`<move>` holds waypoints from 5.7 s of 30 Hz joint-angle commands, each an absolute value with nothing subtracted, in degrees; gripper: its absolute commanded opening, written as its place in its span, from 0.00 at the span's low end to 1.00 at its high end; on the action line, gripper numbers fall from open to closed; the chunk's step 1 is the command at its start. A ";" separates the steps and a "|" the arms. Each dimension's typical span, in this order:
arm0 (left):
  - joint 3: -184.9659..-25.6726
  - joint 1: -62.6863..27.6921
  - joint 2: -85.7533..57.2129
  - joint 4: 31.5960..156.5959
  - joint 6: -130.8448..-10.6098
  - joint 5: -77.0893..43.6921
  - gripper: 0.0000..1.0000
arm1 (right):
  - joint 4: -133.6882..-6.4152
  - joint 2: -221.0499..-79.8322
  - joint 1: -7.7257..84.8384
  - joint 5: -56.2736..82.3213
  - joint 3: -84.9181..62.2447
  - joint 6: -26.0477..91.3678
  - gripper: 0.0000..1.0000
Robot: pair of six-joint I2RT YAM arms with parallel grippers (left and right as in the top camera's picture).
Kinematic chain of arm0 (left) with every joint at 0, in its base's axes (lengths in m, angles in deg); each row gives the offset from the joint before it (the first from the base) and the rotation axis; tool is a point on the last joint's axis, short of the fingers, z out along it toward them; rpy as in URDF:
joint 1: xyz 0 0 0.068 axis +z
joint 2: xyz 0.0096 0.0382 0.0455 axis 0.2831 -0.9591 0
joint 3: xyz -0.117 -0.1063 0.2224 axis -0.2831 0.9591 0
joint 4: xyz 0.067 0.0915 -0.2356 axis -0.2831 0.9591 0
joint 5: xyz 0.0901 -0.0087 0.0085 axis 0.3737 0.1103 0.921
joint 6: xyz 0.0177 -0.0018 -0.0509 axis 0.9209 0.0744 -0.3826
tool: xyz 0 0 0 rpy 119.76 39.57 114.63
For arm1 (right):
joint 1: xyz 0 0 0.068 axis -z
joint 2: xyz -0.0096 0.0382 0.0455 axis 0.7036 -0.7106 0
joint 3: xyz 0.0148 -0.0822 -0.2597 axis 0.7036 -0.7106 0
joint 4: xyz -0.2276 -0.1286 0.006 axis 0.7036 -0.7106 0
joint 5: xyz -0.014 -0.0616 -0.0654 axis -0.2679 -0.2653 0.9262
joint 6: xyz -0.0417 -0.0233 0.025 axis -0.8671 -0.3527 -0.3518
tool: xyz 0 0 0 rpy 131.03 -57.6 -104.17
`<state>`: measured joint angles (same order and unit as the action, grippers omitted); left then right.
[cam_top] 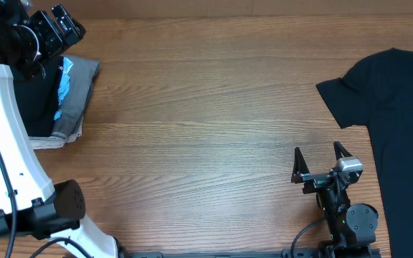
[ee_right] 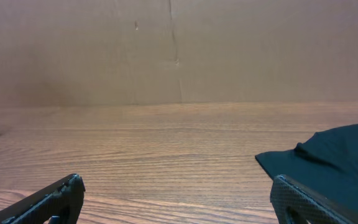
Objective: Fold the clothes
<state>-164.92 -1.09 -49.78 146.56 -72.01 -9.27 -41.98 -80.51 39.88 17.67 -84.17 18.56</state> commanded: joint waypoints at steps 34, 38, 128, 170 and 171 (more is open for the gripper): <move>-96.27 -19.87 24.56 146.39 -71.77 -5.68 1.00 | -41.82 -79.85 40.29 18.43 -84.77 18.80 1.00; -86.37 -19.87 30.33 139.42 -71.81 -2.10 1.00 | -41.82 -79.85 40.29 18.41 -84.77 18.82 1.00; -25.74 -22.75 57.13 64.12 -50.32 12.59 1.00 | -41.82 -79.85 40.29 18.41 -84.77 18.80 1.00; -25.74 -22.75 57.13 64.12 -50.32 12.59 1.00 | -41.82 -79.85 40.29 18.41 -84.77 18.80 1.00; -25.74 -22.75 57.13 64.12 -50.32 12.59 1.00 | -41.82 -79.85 40.29 18.41 -84.77 18.80 1.00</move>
